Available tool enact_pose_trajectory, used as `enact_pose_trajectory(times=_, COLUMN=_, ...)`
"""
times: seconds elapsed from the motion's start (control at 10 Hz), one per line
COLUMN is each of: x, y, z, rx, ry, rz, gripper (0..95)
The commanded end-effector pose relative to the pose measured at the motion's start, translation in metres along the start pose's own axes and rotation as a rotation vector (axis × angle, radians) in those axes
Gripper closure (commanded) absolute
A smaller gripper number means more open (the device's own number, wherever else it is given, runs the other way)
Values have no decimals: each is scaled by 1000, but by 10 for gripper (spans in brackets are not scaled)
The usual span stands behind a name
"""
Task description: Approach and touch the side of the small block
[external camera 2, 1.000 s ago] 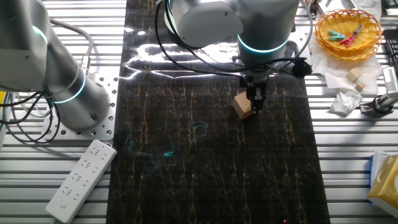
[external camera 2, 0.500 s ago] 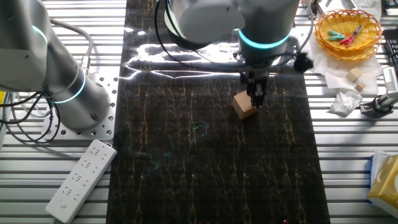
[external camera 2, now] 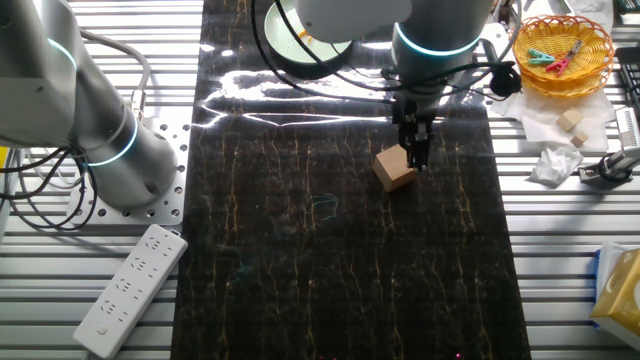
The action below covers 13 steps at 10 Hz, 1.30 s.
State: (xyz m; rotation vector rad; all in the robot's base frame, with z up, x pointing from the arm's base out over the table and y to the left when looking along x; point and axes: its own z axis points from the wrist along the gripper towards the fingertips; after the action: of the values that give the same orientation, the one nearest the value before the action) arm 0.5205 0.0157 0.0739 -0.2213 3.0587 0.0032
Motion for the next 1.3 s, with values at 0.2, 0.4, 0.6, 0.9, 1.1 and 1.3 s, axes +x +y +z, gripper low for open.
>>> enact_pose_trajectory(times=0.2, x=3, y=-2, z=2, rx=-2, ry=-12, rz=-27, gripper=190)
enact_pose_trajectory(times=0.4, x=5, y=-5, z=4, rx=-4, ry=-16, rz=-37, gripper=190)
enact_pose_trajectory(times=0.6, x=4, y=-11, z=6, rx=-3, ry=-18, rz=-56, gripper=190)
enact_pose_trajectory(times=0.9, x=3, y=-16, z=12, rx=-6, ry=-27, rz=-69, gripper=0)
enact_pose_trajectory(times=1.1, x=2, y=-17, z=16, rx=-10, ry=-37, rz=-69, gripper=0)
enact_pose_trajectory(times=1.3, x=2, y=-17, z=20, rx=-45, ry=-41, rz=-35, gripper=0)
